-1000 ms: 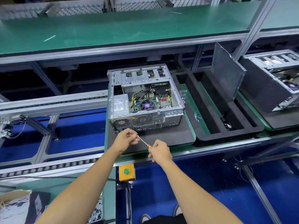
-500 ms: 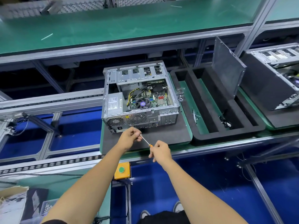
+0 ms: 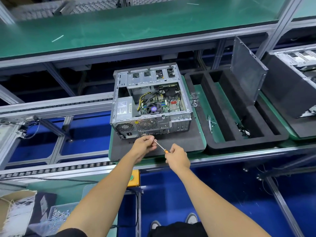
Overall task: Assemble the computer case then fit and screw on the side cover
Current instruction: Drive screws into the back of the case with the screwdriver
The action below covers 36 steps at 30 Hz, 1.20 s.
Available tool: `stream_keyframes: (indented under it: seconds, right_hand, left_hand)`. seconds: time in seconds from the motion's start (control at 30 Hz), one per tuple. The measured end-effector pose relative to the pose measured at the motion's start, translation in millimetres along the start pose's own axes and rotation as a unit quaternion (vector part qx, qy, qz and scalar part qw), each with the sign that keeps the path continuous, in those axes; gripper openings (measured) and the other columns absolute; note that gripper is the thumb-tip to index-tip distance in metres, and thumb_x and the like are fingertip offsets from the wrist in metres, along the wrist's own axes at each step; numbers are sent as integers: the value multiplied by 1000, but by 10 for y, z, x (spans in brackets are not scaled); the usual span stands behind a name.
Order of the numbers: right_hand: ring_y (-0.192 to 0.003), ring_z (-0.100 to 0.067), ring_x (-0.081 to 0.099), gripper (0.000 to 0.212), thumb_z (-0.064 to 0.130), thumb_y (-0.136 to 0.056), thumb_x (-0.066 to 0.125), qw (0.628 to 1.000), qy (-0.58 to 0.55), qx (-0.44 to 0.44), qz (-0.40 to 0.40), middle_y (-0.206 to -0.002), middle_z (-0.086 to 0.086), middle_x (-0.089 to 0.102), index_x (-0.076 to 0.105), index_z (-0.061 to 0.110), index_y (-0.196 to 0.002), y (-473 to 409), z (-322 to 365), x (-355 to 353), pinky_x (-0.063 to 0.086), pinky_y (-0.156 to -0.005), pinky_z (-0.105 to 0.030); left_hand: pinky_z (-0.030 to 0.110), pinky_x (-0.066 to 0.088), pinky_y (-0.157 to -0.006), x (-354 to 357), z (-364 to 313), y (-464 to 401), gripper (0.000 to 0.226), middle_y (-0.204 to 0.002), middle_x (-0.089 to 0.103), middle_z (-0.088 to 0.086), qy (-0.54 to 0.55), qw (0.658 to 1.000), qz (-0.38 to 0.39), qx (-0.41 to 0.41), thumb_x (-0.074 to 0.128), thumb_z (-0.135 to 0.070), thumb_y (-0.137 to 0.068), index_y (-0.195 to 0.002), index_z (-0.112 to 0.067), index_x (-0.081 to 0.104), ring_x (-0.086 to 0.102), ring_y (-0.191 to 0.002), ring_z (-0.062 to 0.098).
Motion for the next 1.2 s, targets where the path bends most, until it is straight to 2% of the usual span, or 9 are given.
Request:
stream_keyframes:
  seconds: [0.1, 0.17, 0.23, 0.3, 0.57, 0.67, 0.83, 1.0, 1.2]
  right_hand:
    - [-52, -15, 61, 20, 22, -87, 60, 998, -49, 11, 26, -63, 6, 73, 44, 22, -74, -14, -41, 18, 48, -60, -34]
    - [-44, -14, 55, 20, 14, -87, 59, 992, -116, 13, 55, -64, 1, 74, 44, 18, -74, -13, -54, 40, 47, -52, -30]
    - [-41, -16, 51, 18, 8, -87, 57, 979, -186, 24, 79, -68, -7, 75, 45, 15, -75, 4, -51, 64, 38, -42, -24]
    - [-41, -17, 51, 15, 5, -86, 55, 968, -229, 34, 97, -72, -13, 75, 46, 13, -77, 27, -33, 92, 30, -38, -22]
    - [-44, -18, 53, 18, 6, -92, 55, 959, -260, 26, 113, -75, -13, 75, 45, 14, -80, 67, 8, 199, 34, -38, -23]
    - [-46, -18, 55, 19, 8, -94, 56, 956, -269, 18, 118, -75, -12, 75, 44, 14, -80, 85, 63, 247, 37, -39, -24]
    - [-46, -19, 57, 22, 10, -98, 56, 946, -293, -1, 137, -73, -12, 73, 42, 14, -81, 108, 255, 359, 34, -38, -24]
    - [-46, -18, 56, 22, 10, -97, 55, 943, -297, -13, 147, -69, -7, 69, 43, 16, -79, 145, 430, 507, 35, -37, -23]
    - [-43, -15, 53, 21, 10, -98, 53, 940, -307, -13, 149, -64, -3, 67, 41, 17, -81, 182, 596, 672, 35, -37, -22]
  left_hand:
    - [26, 56, -78, -4, -15, 19, 18, -90, 63, 8, 20, 999, 22, -32, 53, -14, -104, -96, -4, 65, 59, -77, 13]
    - [25, 52, -75, 14, -25, 32, 19, -89, 65, 5, 39, 998, 19, -40, 55, -19, -103, -96, -6, 66, 58, -75, 11]
    - [25, 50, -73, 58, -21, 44, 18, -89, 66, 3, 66, 997, 2, -42, 60, -24, -101, -99, -8, 67, 57, -74, 11]
    - [24, 49, -71, 108, -15, 52, 18, -88, 67, 1, 85, 995, -18, -40, 62, -27, -100, -103, -11, 68, 56, -73, 10]
    - [22, 49, -66, 165, -21, 81, 23, -91, 69, -2, 82, 995, -63, 6, 58, -30, -102, -108, -12, 71, 55, -69, 8]
    - [24, 51, -68, 187, -56, 94, 25, -90, 72, -3, 100, 992, -75, 7, 59, -34, -101, -109, -13, 71, 62, -72, 9]
    - [26, 51, -71, 122, -172, 106, 26, -86, 71, -4, 142, 985, -91, 31, 60, -37, -101, -109, -15, 72, 64, -72, 10]
    - [26, 57, -64, 9, -283, 134, 26, -79, 71, 0, 173, 977, -119, 49, 62, -33, -100, -110, -10, 71, 66, -66, 12]
    - [23, 53, -56, -140, -388, 141, 26, -75, 69, -3, 129, 981, -139, 51, 62, -34, -100, -107, -12, 73, 60, -57, 9]
Point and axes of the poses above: each hand's wrist, its own y-axis away from the middle knuckle, its own x-axis out of the palm, z = x × y, the point moved 3 cm from there along -y, towards the middle knuckle
